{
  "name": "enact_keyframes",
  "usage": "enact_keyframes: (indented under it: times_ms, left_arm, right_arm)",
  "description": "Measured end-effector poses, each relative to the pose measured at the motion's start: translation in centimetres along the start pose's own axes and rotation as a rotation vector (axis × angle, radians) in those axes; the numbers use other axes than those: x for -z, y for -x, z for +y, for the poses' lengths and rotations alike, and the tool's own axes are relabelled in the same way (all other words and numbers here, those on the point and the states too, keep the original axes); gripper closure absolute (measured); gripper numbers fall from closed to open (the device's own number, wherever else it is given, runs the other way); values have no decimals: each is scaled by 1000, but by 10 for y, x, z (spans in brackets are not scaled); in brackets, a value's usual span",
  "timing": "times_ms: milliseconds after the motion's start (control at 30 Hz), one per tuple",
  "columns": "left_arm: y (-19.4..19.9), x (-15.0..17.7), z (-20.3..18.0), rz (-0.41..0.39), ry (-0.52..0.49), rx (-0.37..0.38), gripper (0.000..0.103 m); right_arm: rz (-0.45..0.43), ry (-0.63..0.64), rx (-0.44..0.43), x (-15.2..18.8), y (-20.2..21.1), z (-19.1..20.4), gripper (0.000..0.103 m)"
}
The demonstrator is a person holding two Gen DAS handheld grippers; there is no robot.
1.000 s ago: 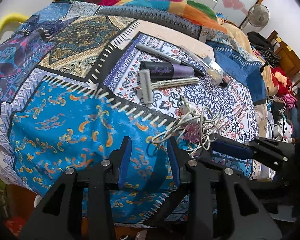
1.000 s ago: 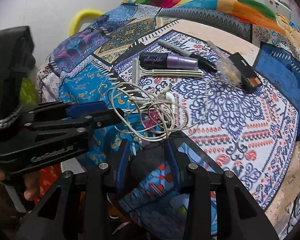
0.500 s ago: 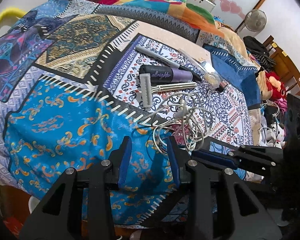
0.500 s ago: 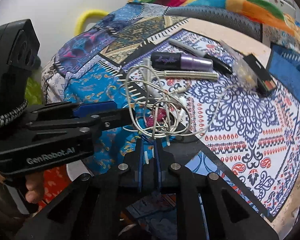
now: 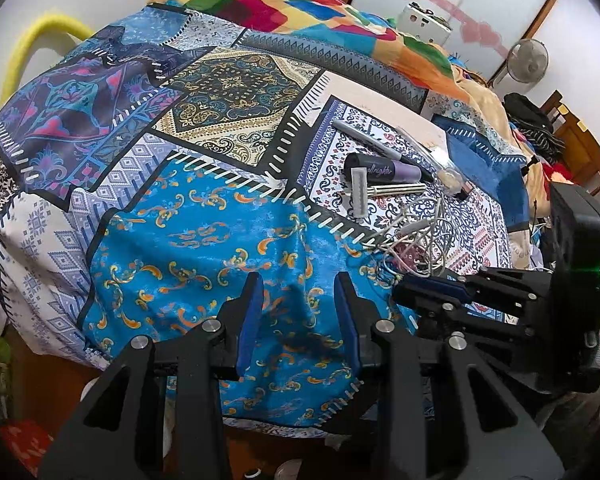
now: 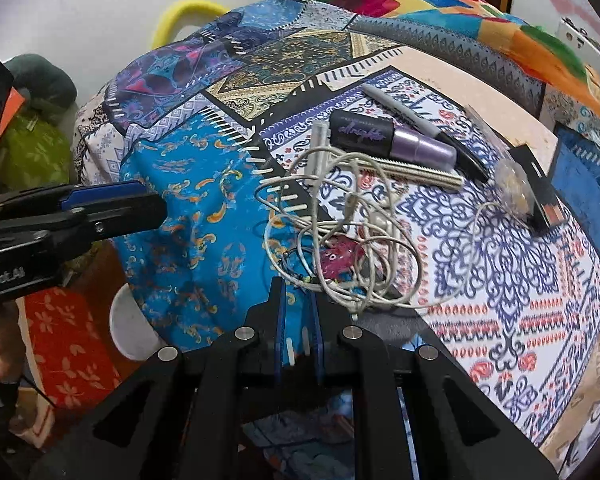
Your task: Collect trash
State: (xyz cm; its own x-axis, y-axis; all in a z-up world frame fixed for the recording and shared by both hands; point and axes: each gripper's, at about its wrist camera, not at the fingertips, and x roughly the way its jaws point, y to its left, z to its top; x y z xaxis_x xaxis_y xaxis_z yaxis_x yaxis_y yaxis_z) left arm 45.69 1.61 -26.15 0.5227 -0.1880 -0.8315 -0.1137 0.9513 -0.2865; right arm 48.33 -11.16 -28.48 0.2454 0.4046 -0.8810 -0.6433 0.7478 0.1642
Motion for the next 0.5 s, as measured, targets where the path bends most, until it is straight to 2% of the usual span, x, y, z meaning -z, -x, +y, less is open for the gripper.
enact_keyframes:
  times_ms: [233,267,367,500]
  left_arm:
    - [-7,-1,2,5,4,3,68]
    - [-8,-1,2,5,6,2,68]
    - [-10,0,3,10,11,13,68]
    - [-14,0,-4,29,-5,31,68]
  right_arm:
    - [-15,113,18,-9,-11,16,91]
    - [-15,115,15,-10,-12,16,95]
    - [-3,74,-7,-14,-13,10,101]
    - [16,-12,-75,-7,-8,-6,102]
